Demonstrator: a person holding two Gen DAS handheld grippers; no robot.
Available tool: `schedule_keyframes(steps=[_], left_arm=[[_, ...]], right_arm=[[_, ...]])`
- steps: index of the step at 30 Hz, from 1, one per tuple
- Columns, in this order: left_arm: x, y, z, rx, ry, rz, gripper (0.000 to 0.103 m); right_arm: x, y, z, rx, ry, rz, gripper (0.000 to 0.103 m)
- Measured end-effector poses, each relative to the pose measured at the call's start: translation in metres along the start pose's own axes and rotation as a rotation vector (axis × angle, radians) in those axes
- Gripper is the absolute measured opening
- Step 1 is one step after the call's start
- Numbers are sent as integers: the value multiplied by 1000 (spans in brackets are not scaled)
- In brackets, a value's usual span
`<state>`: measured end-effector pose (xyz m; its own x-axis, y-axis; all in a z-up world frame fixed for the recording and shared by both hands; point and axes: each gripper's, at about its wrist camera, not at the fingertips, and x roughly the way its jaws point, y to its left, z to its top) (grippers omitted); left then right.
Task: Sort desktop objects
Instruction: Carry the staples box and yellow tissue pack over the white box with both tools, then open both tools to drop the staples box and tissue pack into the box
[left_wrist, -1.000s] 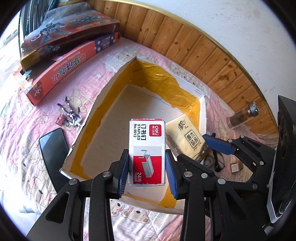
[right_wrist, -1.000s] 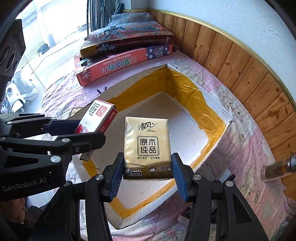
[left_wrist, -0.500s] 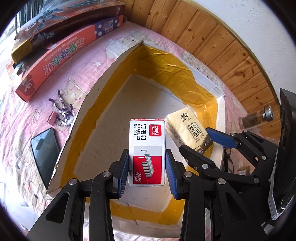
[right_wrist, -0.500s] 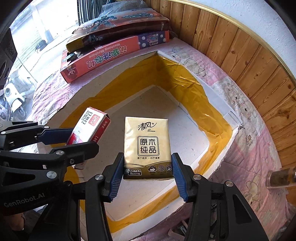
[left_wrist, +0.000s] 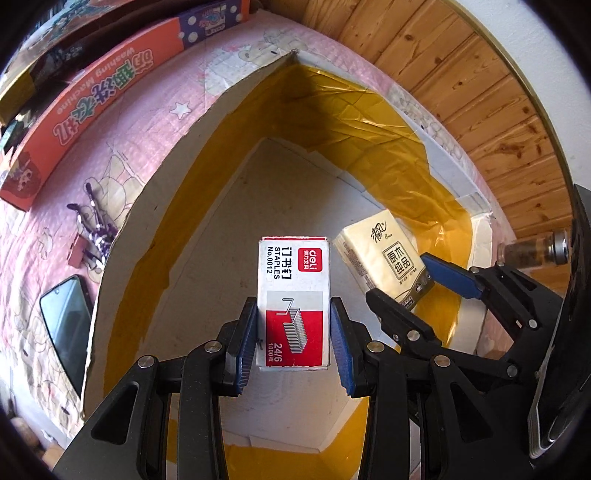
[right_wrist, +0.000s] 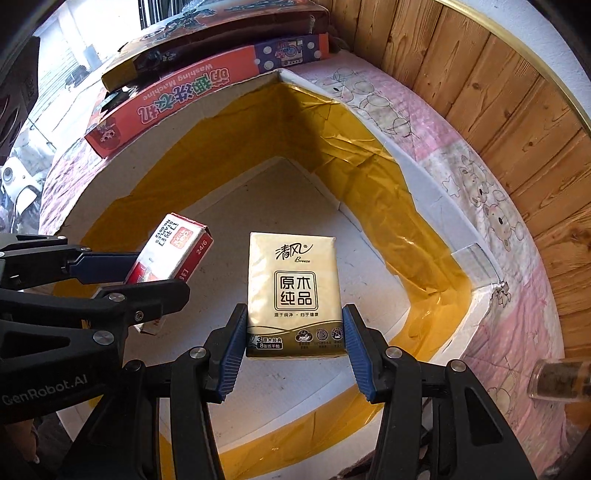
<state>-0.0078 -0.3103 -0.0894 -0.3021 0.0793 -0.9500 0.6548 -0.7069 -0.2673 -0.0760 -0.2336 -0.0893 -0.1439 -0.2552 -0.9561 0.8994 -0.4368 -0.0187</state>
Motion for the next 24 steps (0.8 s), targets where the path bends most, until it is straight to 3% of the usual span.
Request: schedule_keyframes(steps=[11, 24], left_arm=[[32, -9, 37, 44, 13, 33, 39], [42, -5, 46, 80, 1, 58, 41]], right_arm=[[23, -7, 17, -28, 38, -50, 52], [29, -7, 20, -41, 53, -74, 54]])
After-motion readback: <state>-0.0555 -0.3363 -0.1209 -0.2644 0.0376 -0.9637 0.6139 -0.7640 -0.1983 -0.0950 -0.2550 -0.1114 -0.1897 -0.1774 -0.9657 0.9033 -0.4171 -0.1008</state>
